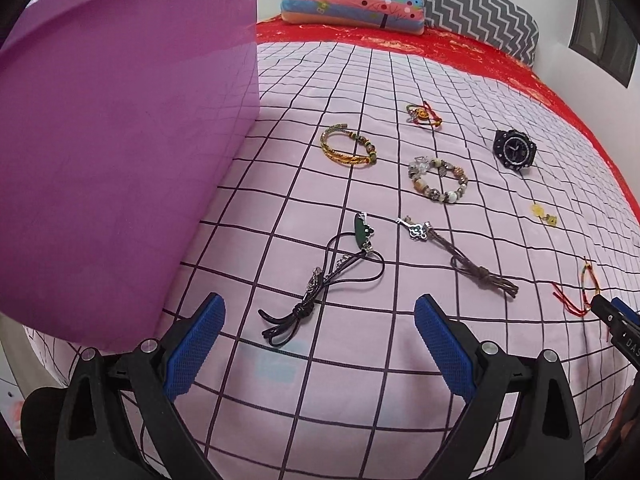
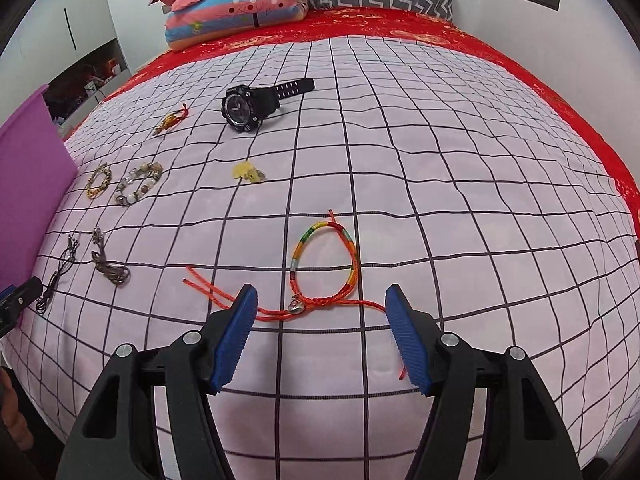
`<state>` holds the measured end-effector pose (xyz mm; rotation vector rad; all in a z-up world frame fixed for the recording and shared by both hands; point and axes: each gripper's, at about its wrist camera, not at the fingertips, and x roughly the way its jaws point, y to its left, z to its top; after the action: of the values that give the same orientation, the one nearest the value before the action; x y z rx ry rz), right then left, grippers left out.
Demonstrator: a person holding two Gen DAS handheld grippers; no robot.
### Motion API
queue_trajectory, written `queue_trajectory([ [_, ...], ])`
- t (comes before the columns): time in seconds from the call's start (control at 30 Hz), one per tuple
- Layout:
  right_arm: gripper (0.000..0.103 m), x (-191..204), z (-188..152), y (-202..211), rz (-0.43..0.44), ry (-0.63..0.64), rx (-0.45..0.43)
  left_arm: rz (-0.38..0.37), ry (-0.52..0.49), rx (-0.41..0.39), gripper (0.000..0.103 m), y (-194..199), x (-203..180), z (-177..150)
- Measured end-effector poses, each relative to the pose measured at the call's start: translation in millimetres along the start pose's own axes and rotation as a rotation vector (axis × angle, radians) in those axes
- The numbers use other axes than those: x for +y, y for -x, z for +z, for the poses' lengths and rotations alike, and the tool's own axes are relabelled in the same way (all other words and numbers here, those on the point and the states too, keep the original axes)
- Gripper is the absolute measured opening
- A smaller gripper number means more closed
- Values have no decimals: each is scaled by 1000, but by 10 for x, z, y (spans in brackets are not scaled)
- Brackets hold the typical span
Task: Organize jewelry
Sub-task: 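Grasp the red-string bracelet with the right tool while the left tool grasps the black cord necklace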
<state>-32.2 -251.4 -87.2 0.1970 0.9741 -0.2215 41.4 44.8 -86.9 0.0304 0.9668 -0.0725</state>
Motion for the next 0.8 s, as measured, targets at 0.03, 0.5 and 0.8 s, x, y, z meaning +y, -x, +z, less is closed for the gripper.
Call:
queue_trajectory([
  [0.03, 64, -2, 0, -31, -4, 1, 4, 1, 2, 3, 94, -29, 4, 1],
  [0.5, 64, -26, 8, -184, -36, 9, 19, 13, -1, 32, 94, -312, -13, 29],
  [0.8, 64, 6, -10, -232, -54, 28, 10, 17, -2, 37, 94, -459, -26, 64],
])
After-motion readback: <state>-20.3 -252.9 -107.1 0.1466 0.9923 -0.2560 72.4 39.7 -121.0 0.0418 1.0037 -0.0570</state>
